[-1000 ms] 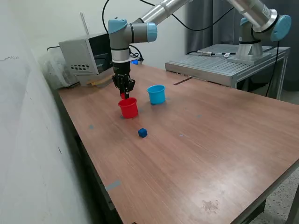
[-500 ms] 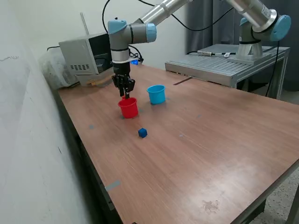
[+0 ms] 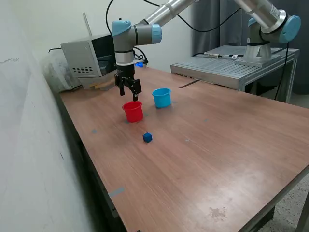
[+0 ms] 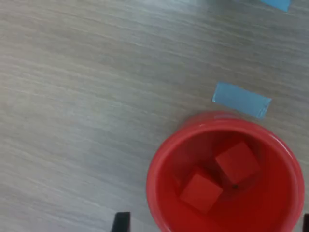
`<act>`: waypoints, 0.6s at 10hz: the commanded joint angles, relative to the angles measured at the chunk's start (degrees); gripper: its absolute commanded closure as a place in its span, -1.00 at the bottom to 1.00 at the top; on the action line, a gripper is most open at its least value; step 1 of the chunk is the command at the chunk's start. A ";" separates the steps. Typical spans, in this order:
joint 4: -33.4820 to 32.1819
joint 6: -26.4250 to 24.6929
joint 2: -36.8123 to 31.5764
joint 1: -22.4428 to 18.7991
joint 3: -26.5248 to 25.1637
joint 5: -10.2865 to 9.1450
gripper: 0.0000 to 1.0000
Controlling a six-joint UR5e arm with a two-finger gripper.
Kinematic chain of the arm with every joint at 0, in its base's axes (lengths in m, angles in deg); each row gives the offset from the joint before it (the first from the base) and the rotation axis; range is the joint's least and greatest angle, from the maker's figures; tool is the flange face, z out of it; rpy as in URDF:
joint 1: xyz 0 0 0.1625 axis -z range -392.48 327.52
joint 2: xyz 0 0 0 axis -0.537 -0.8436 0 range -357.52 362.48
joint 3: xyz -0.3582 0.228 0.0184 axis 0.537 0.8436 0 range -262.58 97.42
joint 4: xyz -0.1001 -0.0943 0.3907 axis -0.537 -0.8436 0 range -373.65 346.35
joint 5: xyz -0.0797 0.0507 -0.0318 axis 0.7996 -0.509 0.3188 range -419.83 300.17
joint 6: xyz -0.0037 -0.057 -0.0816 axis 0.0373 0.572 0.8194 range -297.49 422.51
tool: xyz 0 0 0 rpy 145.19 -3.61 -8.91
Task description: Place red objects in the red bin, and blue objects in the blue bin.
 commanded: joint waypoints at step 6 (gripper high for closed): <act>-3.48 -0.74 -9.30 -12.29 -14.55 -1.00 -1.00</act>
